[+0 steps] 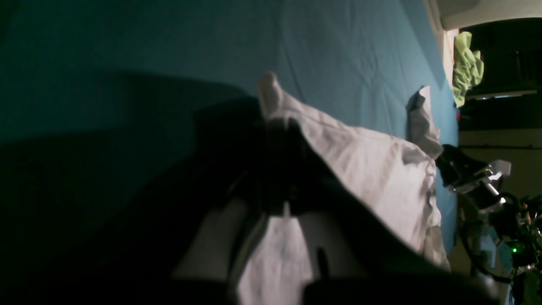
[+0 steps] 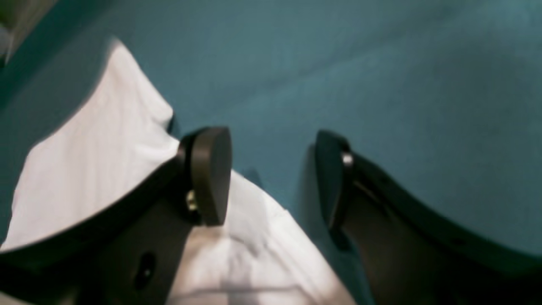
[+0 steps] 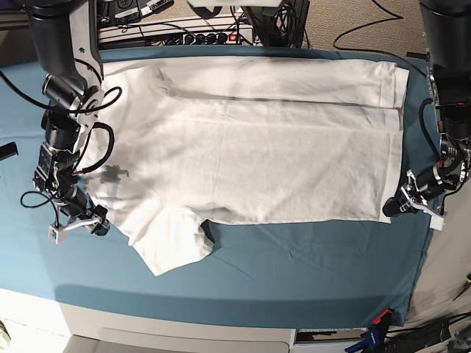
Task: Fold the T-shirt properly
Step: 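Grasp the unfolded long edge of the shirt with both grippers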
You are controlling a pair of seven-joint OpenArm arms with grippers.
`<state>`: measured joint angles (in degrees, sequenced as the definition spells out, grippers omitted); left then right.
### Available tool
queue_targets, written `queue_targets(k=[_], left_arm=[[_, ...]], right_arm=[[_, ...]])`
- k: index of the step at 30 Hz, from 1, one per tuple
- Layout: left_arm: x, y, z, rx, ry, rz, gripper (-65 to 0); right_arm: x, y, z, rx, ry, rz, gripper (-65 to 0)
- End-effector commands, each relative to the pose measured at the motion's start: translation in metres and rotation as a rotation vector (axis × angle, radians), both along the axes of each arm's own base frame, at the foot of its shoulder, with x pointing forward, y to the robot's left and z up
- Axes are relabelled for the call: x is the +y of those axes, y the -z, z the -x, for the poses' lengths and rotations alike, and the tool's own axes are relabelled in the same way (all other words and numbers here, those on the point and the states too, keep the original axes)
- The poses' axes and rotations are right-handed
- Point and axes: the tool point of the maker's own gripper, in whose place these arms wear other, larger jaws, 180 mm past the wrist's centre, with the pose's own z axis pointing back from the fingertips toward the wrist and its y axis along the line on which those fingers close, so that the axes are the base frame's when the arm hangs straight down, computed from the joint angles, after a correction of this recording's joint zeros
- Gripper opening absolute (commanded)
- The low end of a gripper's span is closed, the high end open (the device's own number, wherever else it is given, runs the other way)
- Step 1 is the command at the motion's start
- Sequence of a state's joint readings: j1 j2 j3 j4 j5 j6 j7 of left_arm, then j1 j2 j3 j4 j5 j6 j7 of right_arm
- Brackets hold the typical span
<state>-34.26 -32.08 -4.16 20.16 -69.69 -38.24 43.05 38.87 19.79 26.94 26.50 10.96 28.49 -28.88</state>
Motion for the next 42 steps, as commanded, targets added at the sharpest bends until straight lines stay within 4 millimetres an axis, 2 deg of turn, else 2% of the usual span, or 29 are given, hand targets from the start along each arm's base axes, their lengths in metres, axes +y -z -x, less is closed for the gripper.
queue_targets(k=[1,10,23,30,31,41,42], left_arm=[[0.011,-0.022,-0.014,-0.067,-0.022,-0.006,-65.0],[0.011,-0.022,-0.014,-0.067,-0.023,-0.006,-65.0],[0.011,-0.022,-0.014,-0.067,-0.022,-0.006,-65.0],[0.011,-0.022,-0.014,-0.068,-0.023,-0.006,-65.0],[0.011,-0.022,-0.014,-0.067,-0.023,-0.006,-65.0],[0.011,-0.022,-0.014,-0.068,-0.023,-0.006,-65.0],[0.011,-0.022,-0.014,-0.067,-0.023,-0.006,-65.0]], right_arm=[[-0.008,-0.021,-0.011,-0.054,0.01,0.011,-32.8],[0.0,-0.019,-0.01,-0.038,0.002,-0.054,-32.8],[0.041,-0.008,-0.01,-0.007,-0.086,-0.128,-32.9],[0.047,0.001,-0.005,0.006,-0.09,-0.136,-33.1],[0.046,0.002,-0.005,0.005,-0.087,-0.136,-34.0],[0.042,0.013,0.004,-0.009,-0.061,-0.128,-64.3],[0.042,0.013,0.004,-0.011,-0.06,-0.128,-65.0]])
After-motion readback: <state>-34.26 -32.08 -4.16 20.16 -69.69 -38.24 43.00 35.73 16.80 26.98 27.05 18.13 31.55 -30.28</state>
